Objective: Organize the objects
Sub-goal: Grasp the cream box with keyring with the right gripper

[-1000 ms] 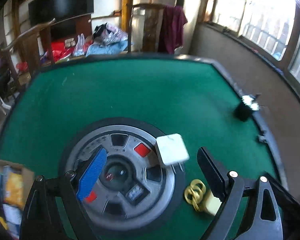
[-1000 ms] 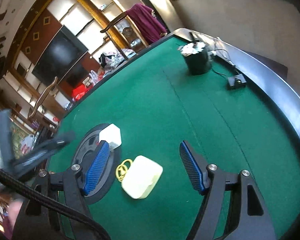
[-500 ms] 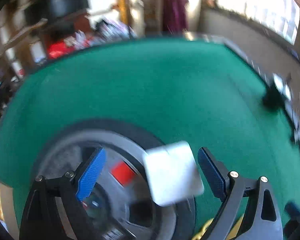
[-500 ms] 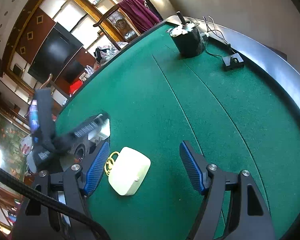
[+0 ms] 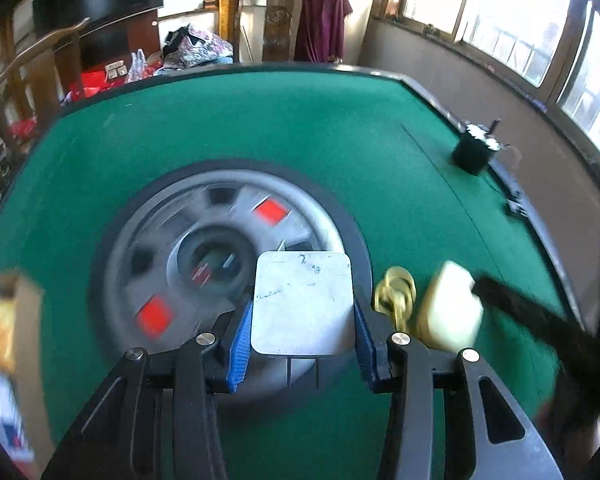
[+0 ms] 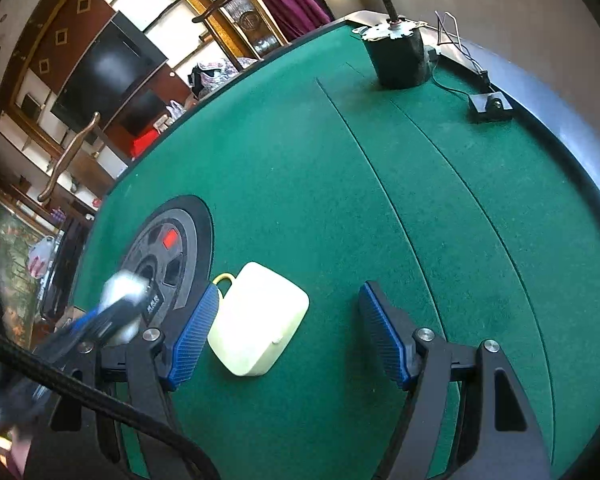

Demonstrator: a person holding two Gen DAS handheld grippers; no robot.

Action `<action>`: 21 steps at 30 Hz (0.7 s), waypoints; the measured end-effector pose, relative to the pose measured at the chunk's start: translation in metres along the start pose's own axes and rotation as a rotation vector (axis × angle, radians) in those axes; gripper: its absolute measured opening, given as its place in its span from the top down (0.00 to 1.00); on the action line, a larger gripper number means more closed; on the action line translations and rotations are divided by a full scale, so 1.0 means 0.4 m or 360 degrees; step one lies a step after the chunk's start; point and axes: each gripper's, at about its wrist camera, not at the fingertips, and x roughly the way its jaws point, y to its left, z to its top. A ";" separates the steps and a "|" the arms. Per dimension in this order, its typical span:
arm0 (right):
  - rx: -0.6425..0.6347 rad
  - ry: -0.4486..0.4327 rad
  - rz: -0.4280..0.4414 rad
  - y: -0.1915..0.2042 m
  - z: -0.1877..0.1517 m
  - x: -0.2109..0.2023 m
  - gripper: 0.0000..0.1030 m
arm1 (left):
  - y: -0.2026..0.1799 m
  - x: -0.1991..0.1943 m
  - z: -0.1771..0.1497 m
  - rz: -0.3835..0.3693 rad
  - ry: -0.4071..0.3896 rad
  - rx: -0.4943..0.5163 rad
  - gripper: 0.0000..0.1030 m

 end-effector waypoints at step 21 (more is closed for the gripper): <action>-0.0478 0.0130 -0.0542 0.173 -0.093 0.048 0.49 | 0.182 -0.206 -0.325 0.0053 -0.0026 -0.0238 0.63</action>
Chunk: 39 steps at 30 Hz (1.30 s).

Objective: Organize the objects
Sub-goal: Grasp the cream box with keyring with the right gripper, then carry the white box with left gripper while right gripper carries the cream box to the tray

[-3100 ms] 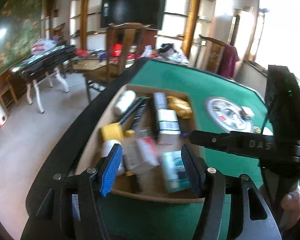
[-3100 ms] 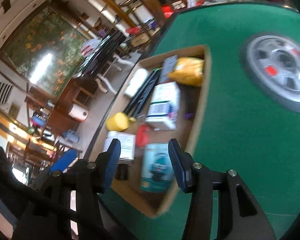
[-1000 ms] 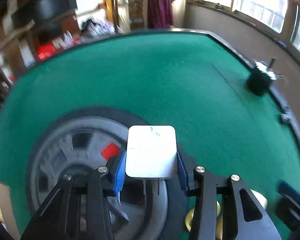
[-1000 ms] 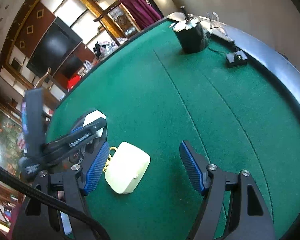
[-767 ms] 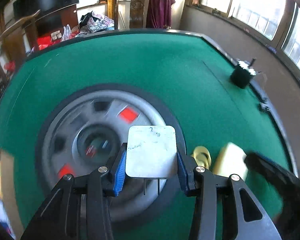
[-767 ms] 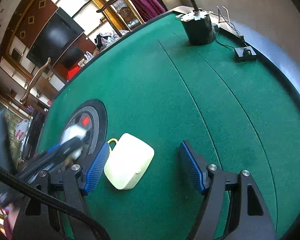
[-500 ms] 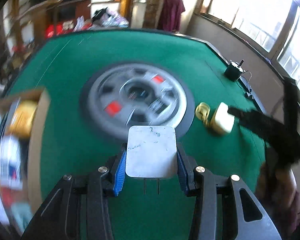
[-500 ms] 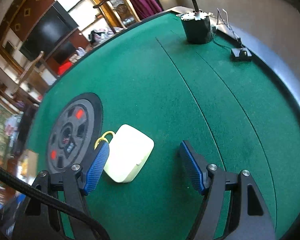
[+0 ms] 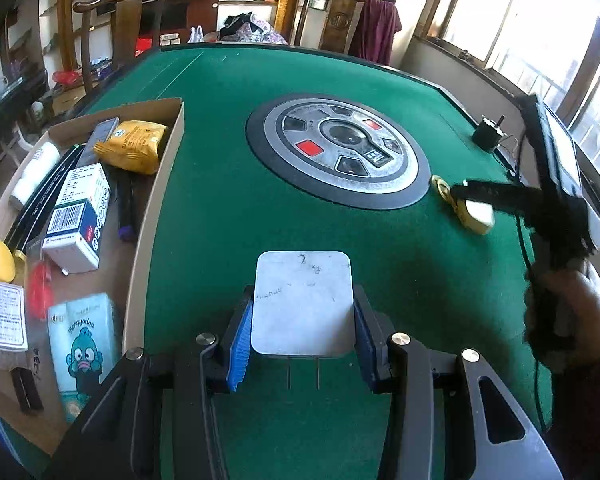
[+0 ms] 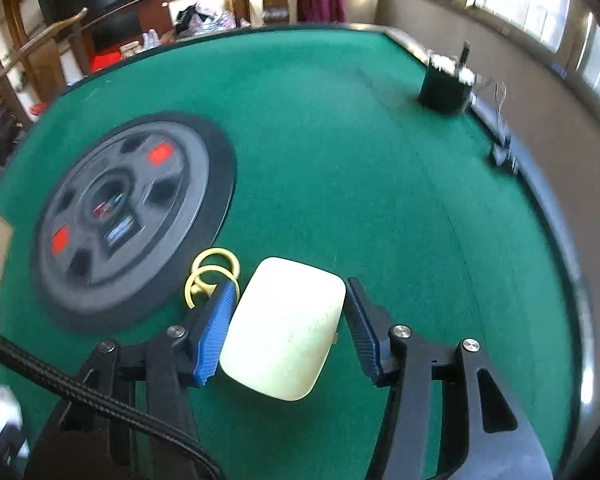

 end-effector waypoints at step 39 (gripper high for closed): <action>-0.0133 -0.0182 0.0655 0.227 -0.205 -0.344 0.58 | 0.249 -0.282 -0.113 0.0092 -0.0352 -0.0293 0.62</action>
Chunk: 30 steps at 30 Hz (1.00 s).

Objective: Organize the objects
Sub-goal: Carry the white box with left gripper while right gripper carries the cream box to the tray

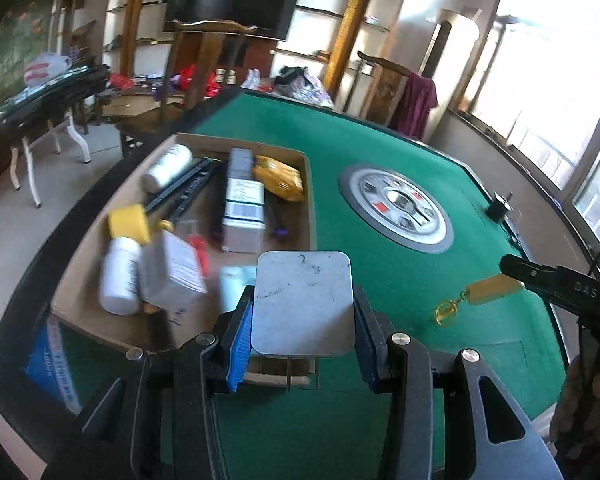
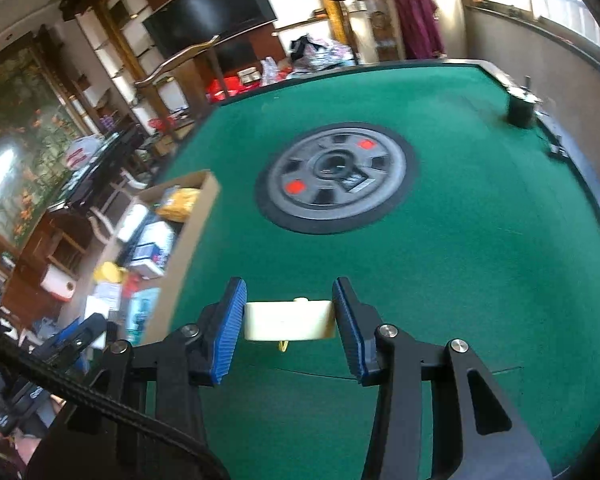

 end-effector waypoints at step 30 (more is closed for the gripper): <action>-0.0201 0.0435 0.0218 0.354 0.139 0.407 0.58 | 0.226 0.192 0.127 0.0276 0.0068 -0.0058 0.62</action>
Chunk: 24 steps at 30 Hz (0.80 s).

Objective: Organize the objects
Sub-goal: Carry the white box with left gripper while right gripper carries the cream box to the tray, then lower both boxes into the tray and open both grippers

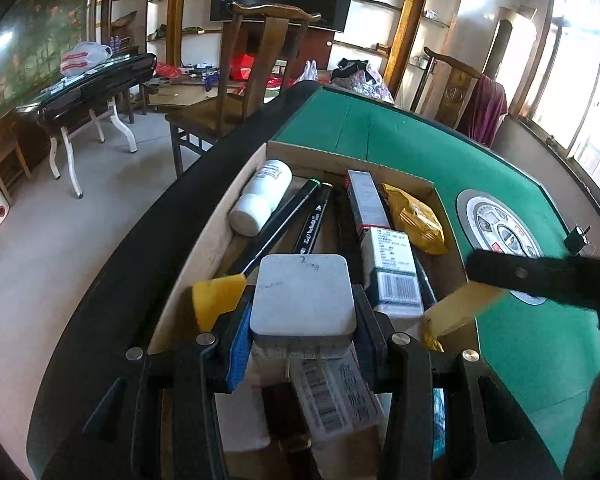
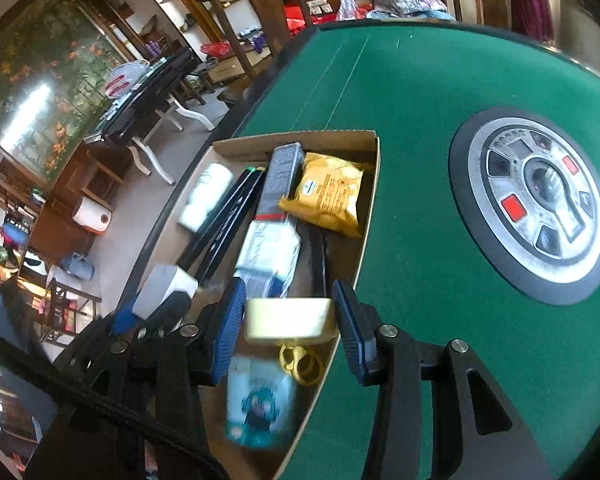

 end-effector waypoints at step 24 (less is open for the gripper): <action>-0.0013 -0.0224 -0.0072 0.004 0.010 -0.058 0.49 | -0.007 -0.001 -0.005 -0.0037 -0.0075 -0.0046 0.62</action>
